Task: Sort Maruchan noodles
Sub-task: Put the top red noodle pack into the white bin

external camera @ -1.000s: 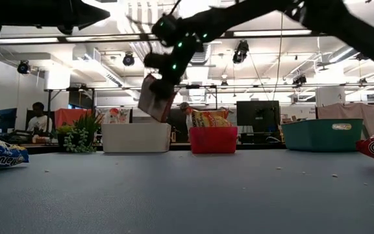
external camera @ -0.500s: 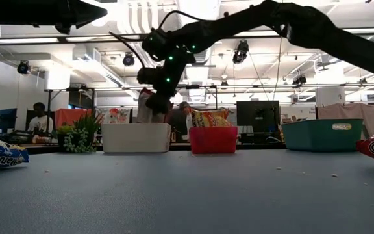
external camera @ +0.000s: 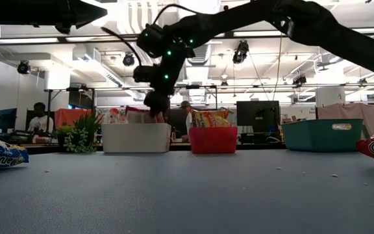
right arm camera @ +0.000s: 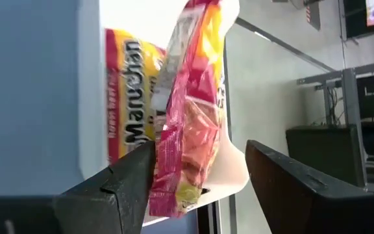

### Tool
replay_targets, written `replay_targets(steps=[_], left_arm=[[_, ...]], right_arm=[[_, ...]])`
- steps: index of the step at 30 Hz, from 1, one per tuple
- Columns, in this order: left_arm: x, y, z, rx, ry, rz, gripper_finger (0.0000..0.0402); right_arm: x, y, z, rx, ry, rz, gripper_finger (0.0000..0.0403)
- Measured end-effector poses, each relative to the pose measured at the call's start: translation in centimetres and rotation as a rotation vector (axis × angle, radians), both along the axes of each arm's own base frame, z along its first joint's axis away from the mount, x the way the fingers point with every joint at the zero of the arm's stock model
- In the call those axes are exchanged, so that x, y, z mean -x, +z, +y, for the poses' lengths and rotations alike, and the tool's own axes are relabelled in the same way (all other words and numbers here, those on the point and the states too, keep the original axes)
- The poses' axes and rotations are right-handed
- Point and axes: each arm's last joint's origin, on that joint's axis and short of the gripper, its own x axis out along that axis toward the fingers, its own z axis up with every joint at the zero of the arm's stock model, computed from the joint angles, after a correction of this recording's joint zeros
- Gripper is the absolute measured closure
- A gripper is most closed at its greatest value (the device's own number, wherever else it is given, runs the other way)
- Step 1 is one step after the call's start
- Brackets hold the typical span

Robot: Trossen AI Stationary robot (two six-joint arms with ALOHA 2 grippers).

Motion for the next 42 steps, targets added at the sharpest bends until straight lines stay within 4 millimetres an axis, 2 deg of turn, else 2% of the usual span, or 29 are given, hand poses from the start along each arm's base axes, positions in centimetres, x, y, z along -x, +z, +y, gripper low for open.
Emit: replay_targets(steps=[7, 12, 15, 18, 23, 26, 30, 35, 38, 42], left_arm=[[-0.1, -0.1, 0.0, -0.001, -0.002, 0.010, 0.0402], [-0.1, -0.1, 0.0, -0.002, -0.002, 0.013, 0.0402], [-0.1, -0.1, 0.0, -0.004, -0.001, 0.014, 0.0402], [-0.1, -0.1, 0.0, -0.004, -0.001, 0.015, 0.0402], [-0.1, -0.2, 0.0, -0.004, 0.000, 0.019, 0.0402], [-0.1, -0.1, 0.0, -0.004, 0.000, 0.019, 0.0402], [-0.1, -0.2, 0.0, -0.004, 0.000, 0.021, 0.0402], [-0.1, -0.2, 0.0, -0.004, 0.000, 0.021, 0.0402], [-0.1, -0.2, 0.0, -0.004, 0.000, 0.021, 0.0402], [-0.1, -0.2, 0.0, 0.000, -0.001, 0.019, 0.0402]], right_arm=[[-0.1, 1.1, 2.0, -0.003, 0.032, -0.004, 0.0183], [0.1, 2.0, 2.6, -0.029, 0.002, -0.042, 0.0204], [0.1, 2.1, 2.1, -0.121, -0.019, -0.128, 0.0242], [-0.2, 1.5, 0.8, -0.224, -0.042, -0.228, 0.0297], [-0.8, 0.4, -1.2, -0.246, -0.088, -0.327, 0.0384], [-1.2, -0.9, -1.8, -0.312, -0.080, -0.354, 0.0389], [-1.4, -3.1, -1.9, -0.362, -0.088, -0.303, 0.0390], [-1.3, -3.2, -1.8, -0.360, -0.079, -0.284, 0.0390], [-0.9, -2.1, -1.4, -0.368, -0.082, -0.280, 0.0390], [0.2, 1.1, -0.2, -0.377, -0.077, -0.274, 0.0390]])
